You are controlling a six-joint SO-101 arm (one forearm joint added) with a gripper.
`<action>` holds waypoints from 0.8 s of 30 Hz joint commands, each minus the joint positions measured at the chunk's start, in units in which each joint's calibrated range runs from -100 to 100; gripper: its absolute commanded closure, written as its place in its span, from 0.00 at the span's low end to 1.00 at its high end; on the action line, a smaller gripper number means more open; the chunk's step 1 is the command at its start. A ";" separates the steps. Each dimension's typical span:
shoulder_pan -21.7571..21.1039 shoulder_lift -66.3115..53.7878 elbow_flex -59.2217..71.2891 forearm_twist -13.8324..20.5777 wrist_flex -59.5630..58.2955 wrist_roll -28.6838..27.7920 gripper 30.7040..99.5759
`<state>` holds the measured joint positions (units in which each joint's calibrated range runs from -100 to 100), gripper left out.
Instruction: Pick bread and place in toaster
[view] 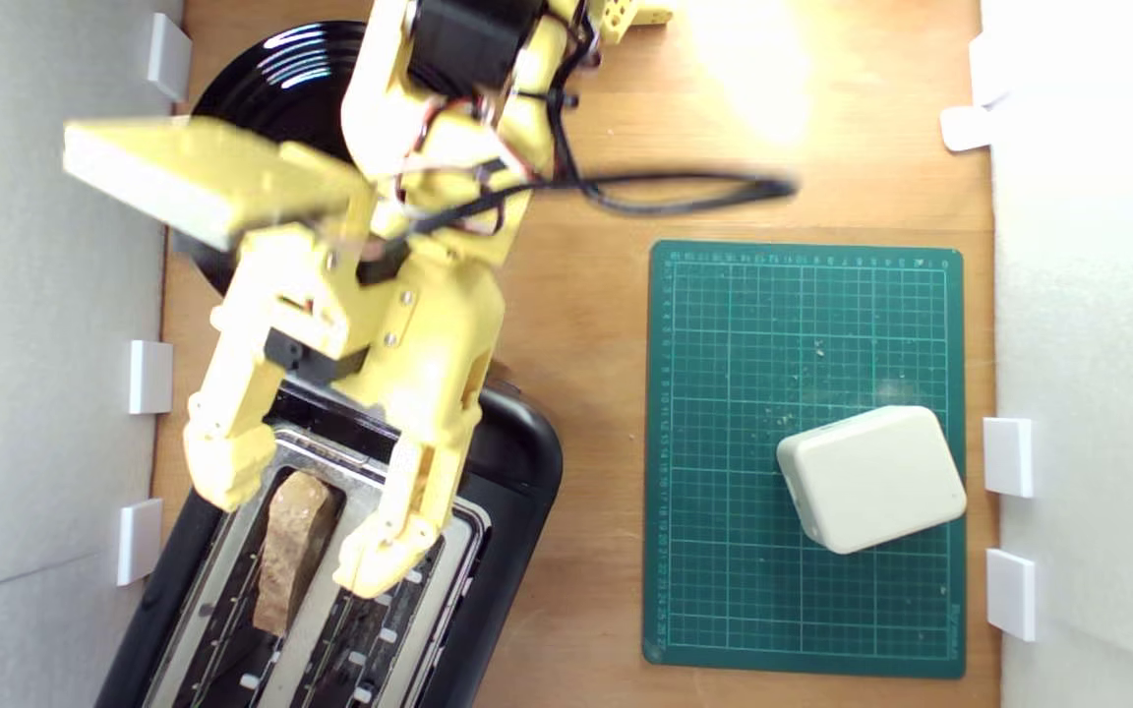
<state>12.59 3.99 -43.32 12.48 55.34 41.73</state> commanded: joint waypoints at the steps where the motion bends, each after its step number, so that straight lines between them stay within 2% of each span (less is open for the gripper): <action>1: -0.10 -12.81 -2.03 -3.51 -4.66 0.82 0.18; 5: -1.22 -18.05 -1.76 -6.23 -4.66 0.20 0.18; 8: -5.58 -20.46 -1.57 -8.77 -4.66 -3.52 0.18; 11: -13.15 -21.04 -0.48 -7.95 -4.57 -8.91 0.18; 13: -16.70 -20.96 0.60 -7.95 -4.49 -13.14 0.18; 17: -21.37 -20.96 0.88 -7.86 -4.57 -22.51 0.18; 21: -25.32 -21.71 0.88 -6.14 -4.57 -31.51 0.18; 22: -26.93 -21.79 0.97 -4.78 -4.49 -35.17 0.18; 24: -28.70 -21.79 1.51 -3.51 -4.49 -38.67 0.18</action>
<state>-13.14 -15.25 -41.93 6.97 52.97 9.75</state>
